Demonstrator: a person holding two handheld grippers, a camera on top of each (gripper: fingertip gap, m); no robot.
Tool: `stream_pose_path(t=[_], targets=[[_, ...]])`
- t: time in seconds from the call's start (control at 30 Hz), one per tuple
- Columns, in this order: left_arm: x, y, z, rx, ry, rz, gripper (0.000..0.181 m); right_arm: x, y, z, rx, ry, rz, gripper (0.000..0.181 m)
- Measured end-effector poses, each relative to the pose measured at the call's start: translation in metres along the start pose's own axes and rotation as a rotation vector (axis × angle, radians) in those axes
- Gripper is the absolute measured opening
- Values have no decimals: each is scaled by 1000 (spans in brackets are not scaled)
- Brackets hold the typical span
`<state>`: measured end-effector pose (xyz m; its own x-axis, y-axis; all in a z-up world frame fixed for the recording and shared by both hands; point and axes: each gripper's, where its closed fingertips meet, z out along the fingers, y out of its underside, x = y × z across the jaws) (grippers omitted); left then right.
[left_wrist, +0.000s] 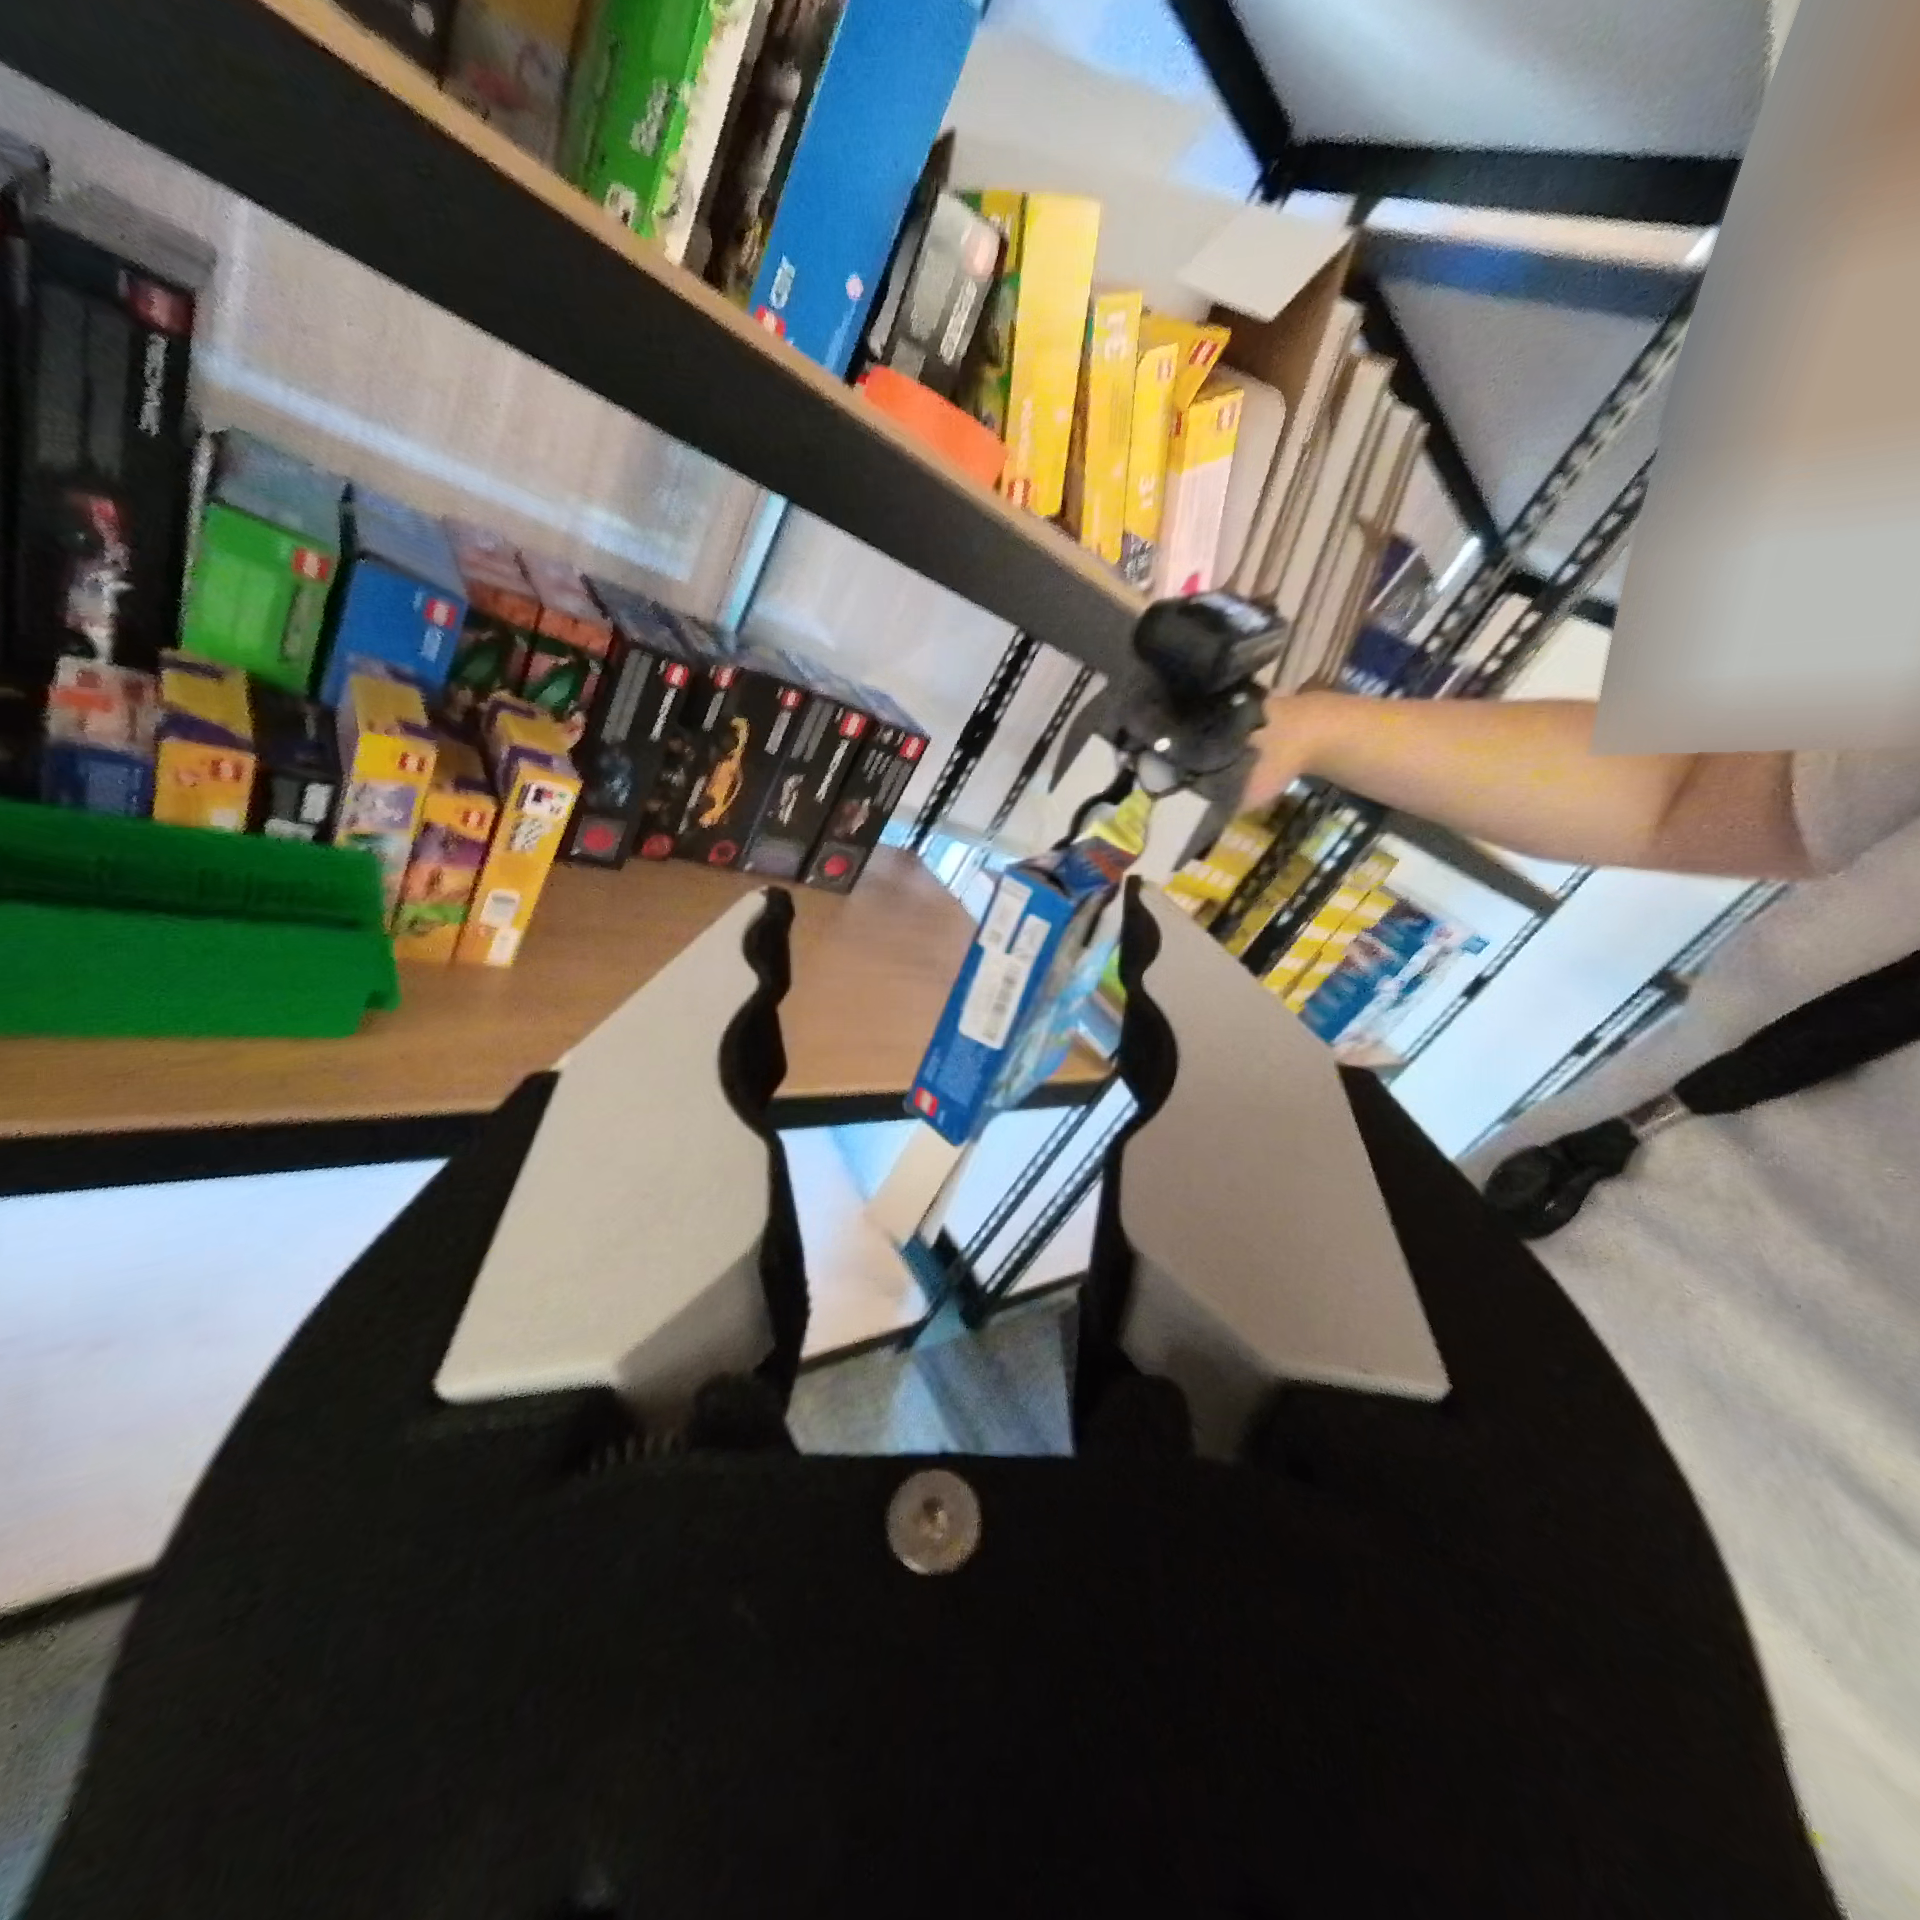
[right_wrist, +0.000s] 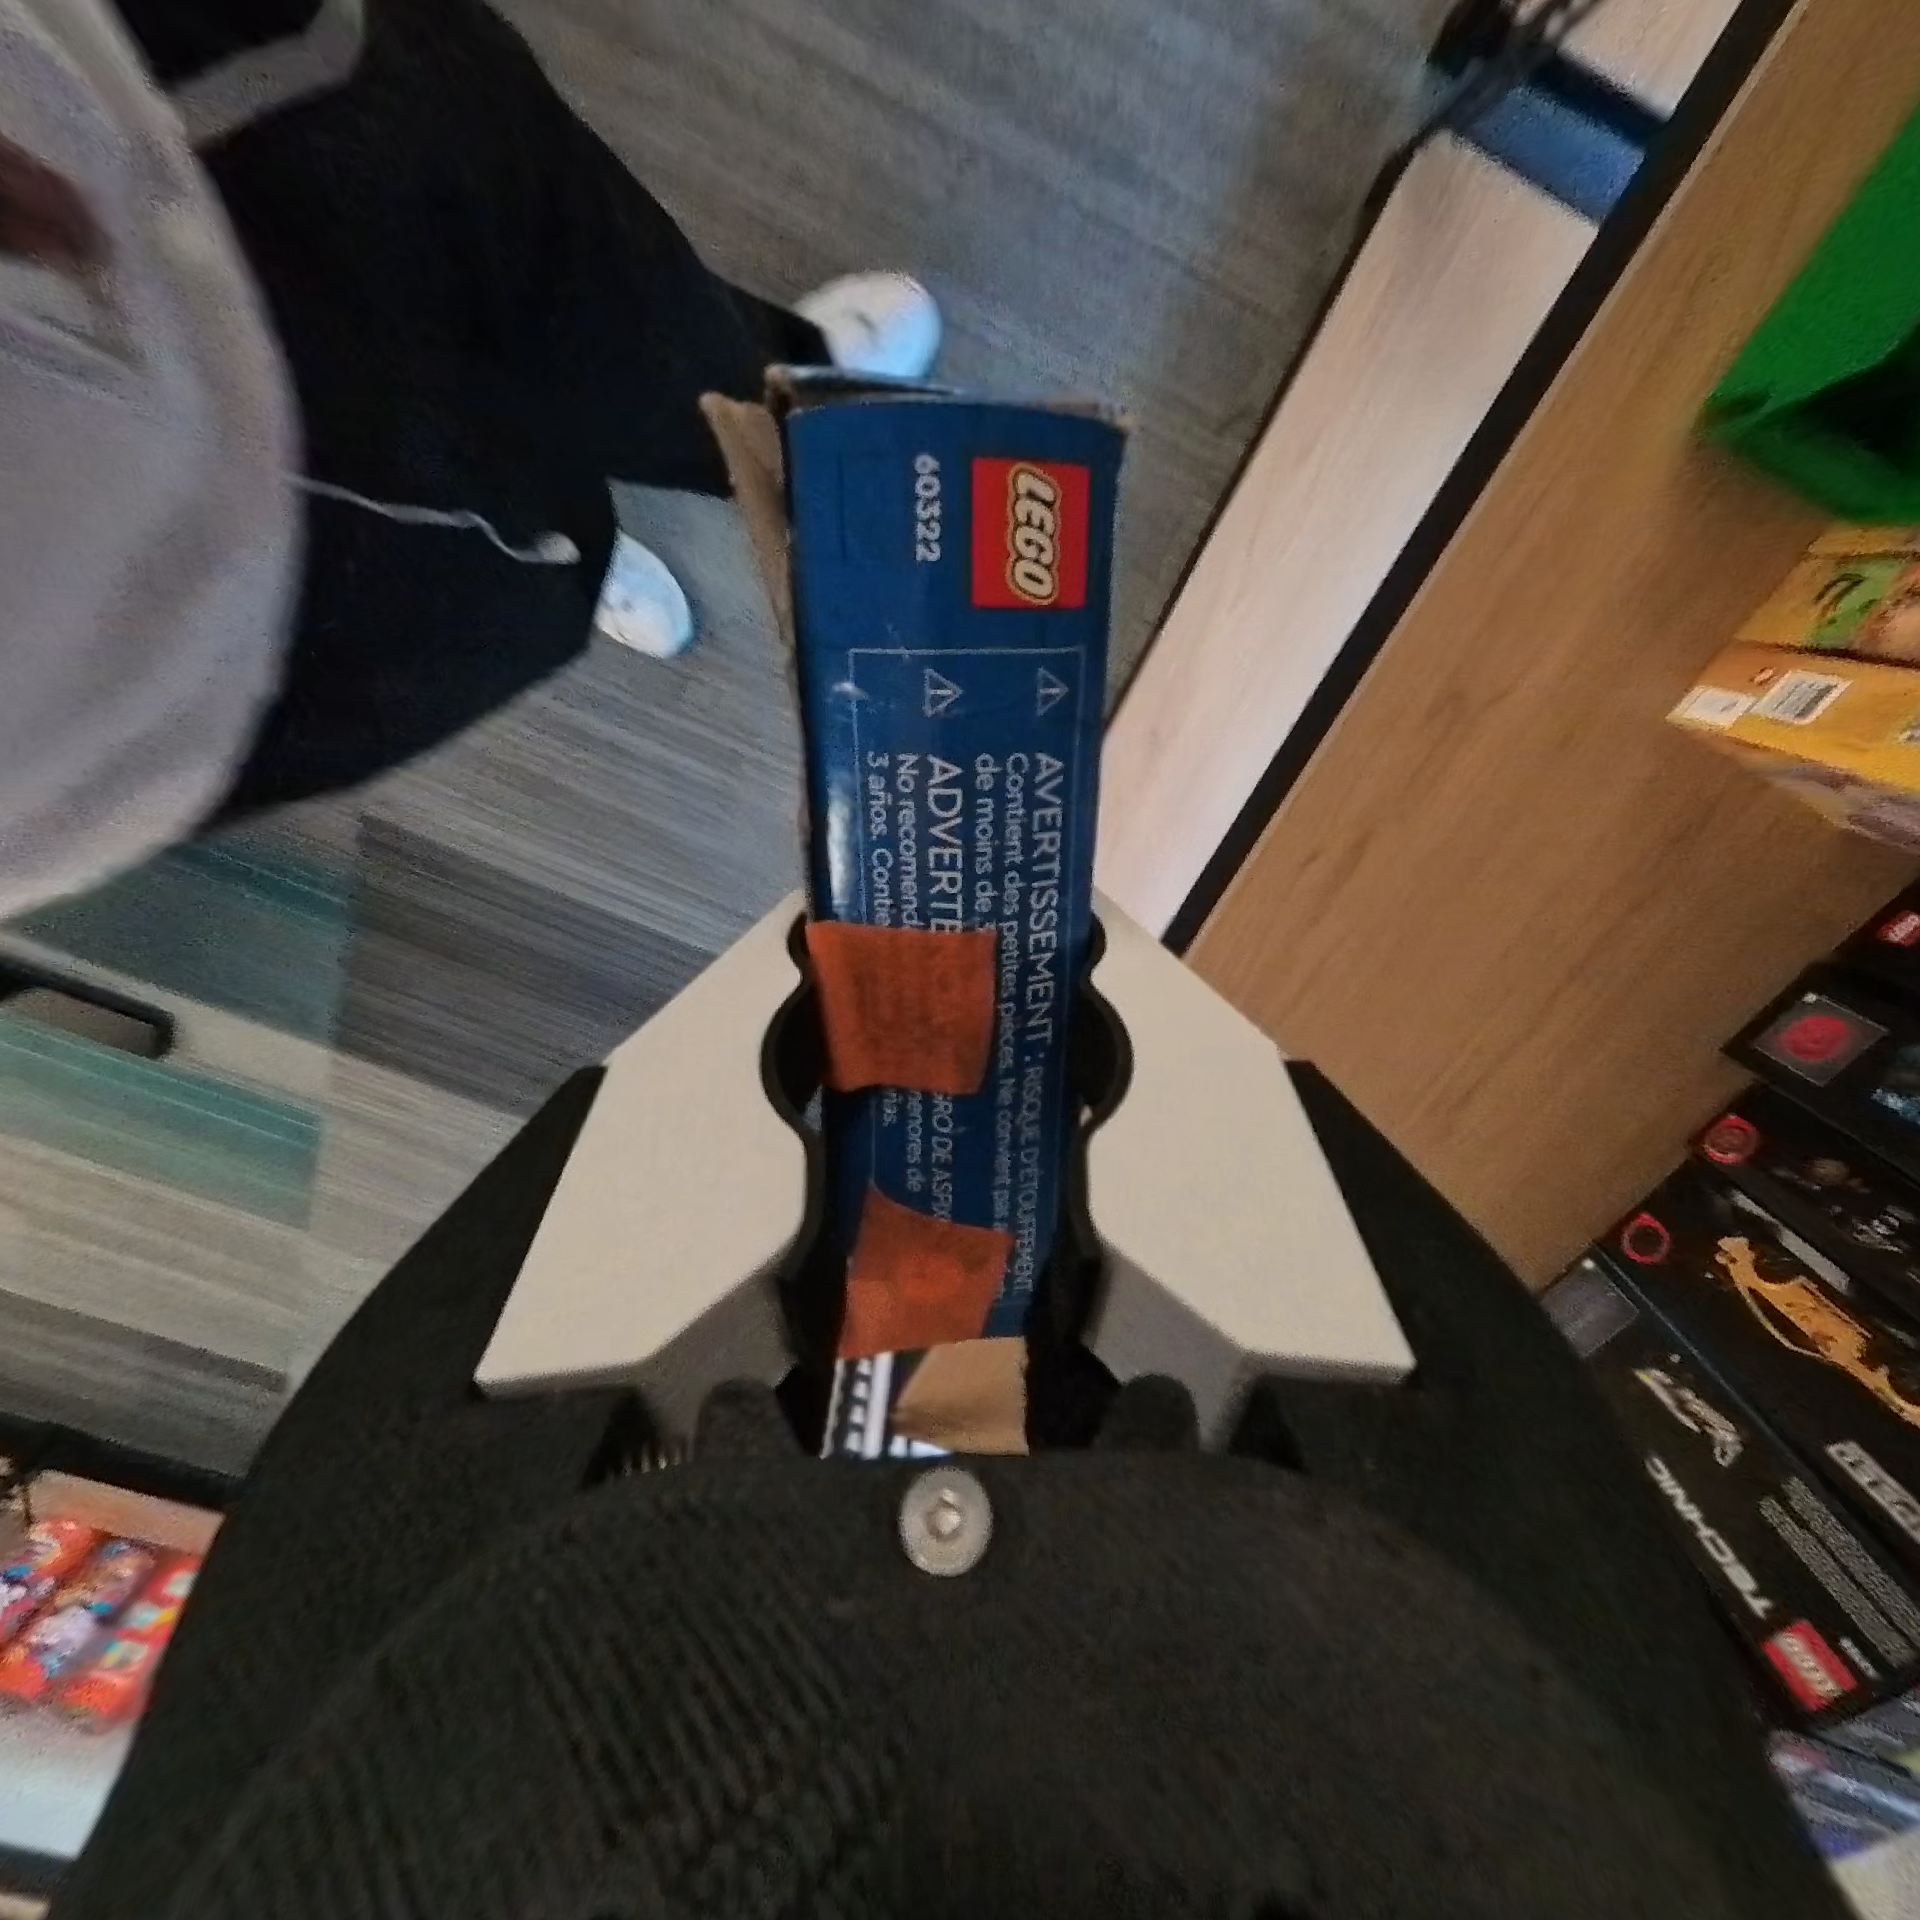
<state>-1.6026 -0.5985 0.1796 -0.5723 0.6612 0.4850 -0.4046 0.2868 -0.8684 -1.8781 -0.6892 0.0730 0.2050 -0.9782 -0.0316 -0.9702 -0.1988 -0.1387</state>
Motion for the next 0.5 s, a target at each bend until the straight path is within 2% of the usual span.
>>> stream_pose_path(t=[0.1,0.2,0.4,0.5], targets=[[0,0,-25,-24,-59,27,62,46,43,58,-93,105,-68,41],[-9,-8,-47,-13,-82,7,60,102,81,97,-186,228,-139,42],[-30,-29,-70,-45,-97,-109,56,212,113,131,-266,411,-236,42],[-38,-31,-72,-53,-131,-108,55,254,117,143,-275,432,-299,43]])
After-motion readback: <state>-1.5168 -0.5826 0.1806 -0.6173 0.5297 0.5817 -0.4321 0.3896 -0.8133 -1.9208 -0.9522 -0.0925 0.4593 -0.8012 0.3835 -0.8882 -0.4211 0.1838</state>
